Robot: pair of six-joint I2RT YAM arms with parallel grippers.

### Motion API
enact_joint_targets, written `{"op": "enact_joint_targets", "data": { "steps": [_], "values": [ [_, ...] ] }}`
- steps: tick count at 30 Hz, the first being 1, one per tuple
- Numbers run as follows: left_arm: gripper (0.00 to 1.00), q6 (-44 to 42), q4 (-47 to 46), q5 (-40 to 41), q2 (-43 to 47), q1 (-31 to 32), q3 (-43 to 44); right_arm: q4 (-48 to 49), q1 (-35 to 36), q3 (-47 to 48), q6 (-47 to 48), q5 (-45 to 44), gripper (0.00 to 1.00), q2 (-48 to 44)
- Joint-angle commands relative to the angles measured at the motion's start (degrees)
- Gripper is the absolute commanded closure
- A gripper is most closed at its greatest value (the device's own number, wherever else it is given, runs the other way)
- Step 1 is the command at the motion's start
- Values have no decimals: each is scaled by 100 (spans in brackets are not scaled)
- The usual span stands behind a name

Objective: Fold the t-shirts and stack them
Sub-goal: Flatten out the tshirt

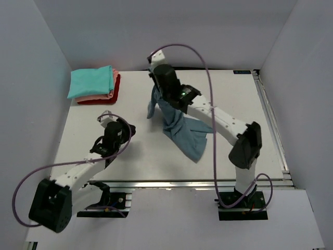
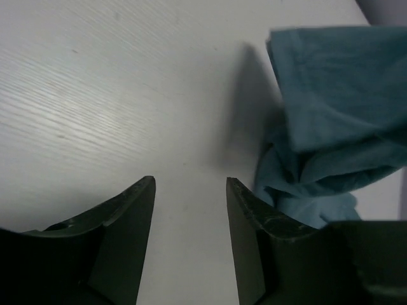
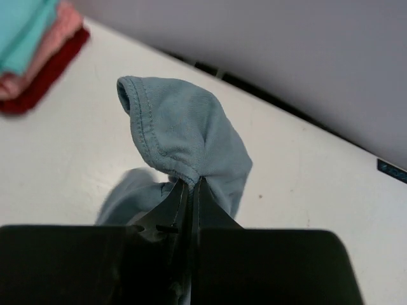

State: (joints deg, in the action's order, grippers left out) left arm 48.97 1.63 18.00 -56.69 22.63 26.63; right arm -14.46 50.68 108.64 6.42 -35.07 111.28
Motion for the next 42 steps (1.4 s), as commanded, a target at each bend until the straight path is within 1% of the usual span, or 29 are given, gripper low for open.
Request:
{"op": "enact_joint_targets", "data": {
  "steps": [1,3,5,6,7,8,9,11,12,13,15,16,18,19,23,24,28,30,35,39,42],
  "values": [
    [42,1041,-2268,-1026,-874,74,-246,-426,-31,517,-448,-588,100,-607],
    [45,1193,-2639,-1297,-1413,136,-98,-444,-40,588,-466,-755,100,-739],
    [46,1570,-3350,-1378,-2070,294,-62,-514,-58,702,-492,-931,100,-871],
    [46,1711,-3710,-1395,-2231,355,-97,-540,-66,746,-492,-1106,100,-906],
    [46,2052,-4314,-1361,-2372,504,-201,-523,-84,772,-449,-1212,100,-942],
    [44,2177,-4511,-1334,-2652,610,-211,-471,-110,834,-422,-1274,100,-951],
    [40,2248,-4687,-1256,-2794,872,-89,-461,-163,886,-396,-1292,100,-933],
    [39,2126,-4515,-1168,-3101,1242,253,-453,-198,1070,-343,-1318,100,-889],
    [38,2038,-4348,-1098,-3425,1435,472,-479,-224,1150,-325,-1301,100,-854],
    [38,1898,-4112,-923,-3559,1855,831,-496,-260,1220,-308,-1335,100,-767],
    [39,1862,-3865,-633,-3796,2244,1062,-645,-304,1475,-334,-1283,100,-679],
    [39,1888,-3506,-492,-3841,2550,1150,-655,-356,1528,-351,-1283,100,-617],
    [37,1976,-3240,-157,-3867,2789,1239,-646,-400,1581,-316,-1204,100,-582],
    [35,2107,-2995,-69,-3850,2956,1222,-620,-461,1599,-308,-1178,100,-538],
    [29,2222,-2634,212,-3745,3317,1168,-699,-594,1696,-316,-1046,100,-450],
    [26,2170,-2198,378,-3736,3492,1317,-707,-672,1669,-351,-985,100,-458],
    [24,2099,-1368,608,-3814,3862,1608,-708,-778,1511,-466,-862,100,-529],
    [24,2151,-1218,652,-3902,4037,1766,-699,-813,1459,-527,-809,100,-572],
    [23,2336,-1358,556,-4428,4345,2029,-655,-840,1344,-527,-756,100,-564],
    [23,2529,-1673,258,-4860,4381,2197,-646,-857,1326,-545,-712,100,-564],
    [24,2635,-1736,204,-5106,4390,2258,-655,-866,1318,-527,-677,100,-555]
  ]
}}
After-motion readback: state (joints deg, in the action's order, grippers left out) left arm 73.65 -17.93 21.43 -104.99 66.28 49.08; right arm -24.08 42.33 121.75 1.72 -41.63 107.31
